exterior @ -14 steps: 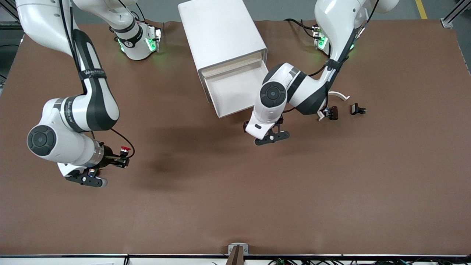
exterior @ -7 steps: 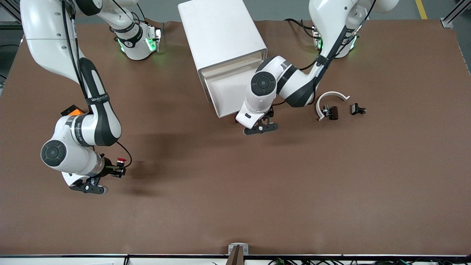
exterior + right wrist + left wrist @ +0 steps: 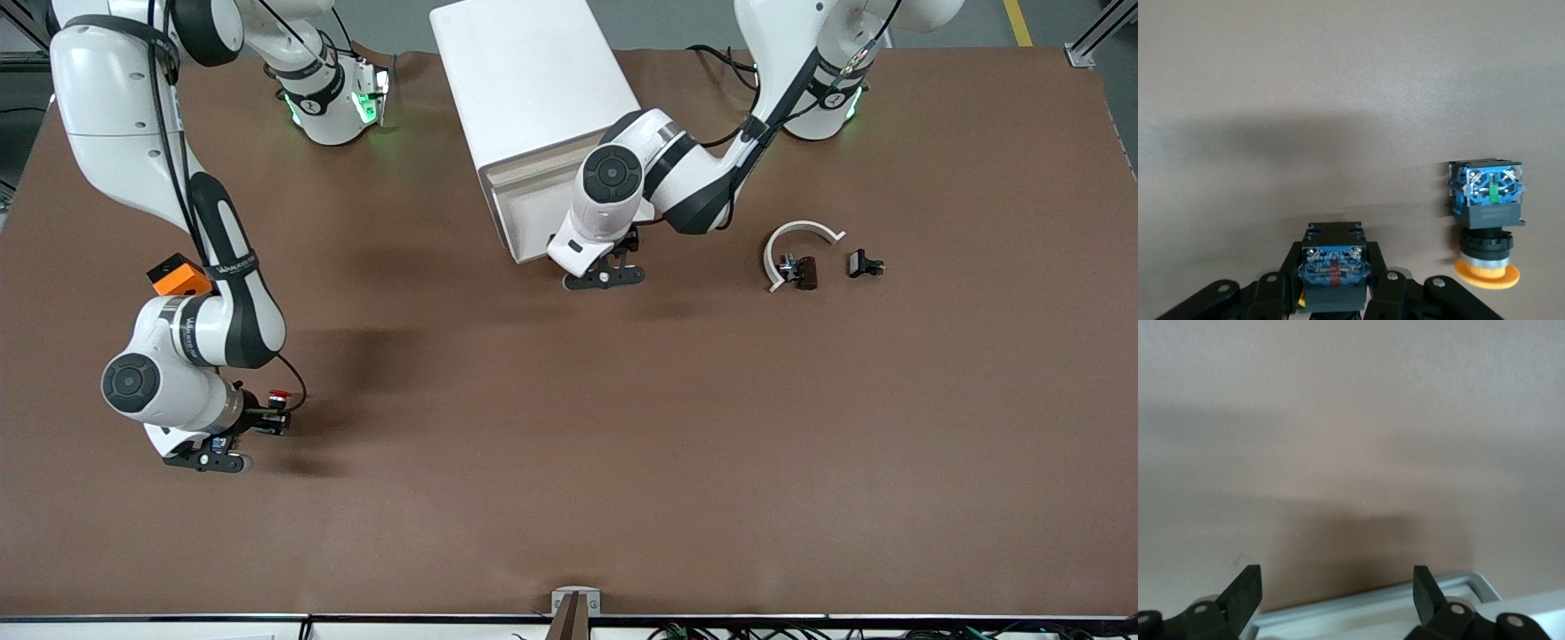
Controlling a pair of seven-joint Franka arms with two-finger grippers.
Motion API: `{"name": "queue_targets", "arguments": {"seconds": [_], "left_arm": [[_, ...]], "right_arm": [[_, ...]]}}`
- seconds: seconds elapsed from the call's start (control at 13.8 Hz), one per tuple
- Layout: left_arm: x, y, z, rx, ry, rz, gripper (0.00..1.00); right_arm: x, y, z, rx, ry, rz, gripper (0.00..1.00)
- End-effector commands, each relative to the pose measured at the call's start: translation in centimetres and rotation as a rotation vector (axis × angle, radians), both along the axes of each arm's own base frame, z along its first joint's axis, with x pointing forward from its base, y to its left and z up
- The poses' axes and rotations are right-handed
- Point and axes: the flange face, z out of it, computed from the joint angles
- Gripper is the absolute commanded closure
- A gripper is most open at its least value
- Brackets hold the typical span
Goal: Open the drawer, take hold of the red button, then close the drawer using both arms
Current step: 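Lower the red button while the left gripper pushes the drawer inward, then set the red button beside the yellow button while the left gripper shuts the drawer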
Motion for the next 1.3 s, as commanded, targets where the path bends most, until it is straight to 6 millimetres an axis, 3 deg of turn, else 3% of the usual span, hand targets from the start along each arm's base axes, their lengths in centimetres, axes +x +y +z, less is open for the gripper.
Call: {"name": "queue_targets", "arguments": {"seconds": [0.0, 0.51, 1.23], "left_arm": [[-1.9, 0.1, 1.1, -0.024, 0.030, 0.014, 0.00], [-6.2, -2.2, 0.4, -0.043, 0.092, -0.036, 0.00], [-7.4, -2.3, -0.8, -0.072, 0.269, 0.070, 0.00]], "right_arm": [[0.9, -0.6, -0.4, -0.001, -0.006, 0.012, 1.00], [2.2, -1.1, -1.8, -0.003, -0.014, 0.007, 1.00], [3.1, -1.7, -2.4, -0.005, -0.026, 0.001, 1.00]]}}
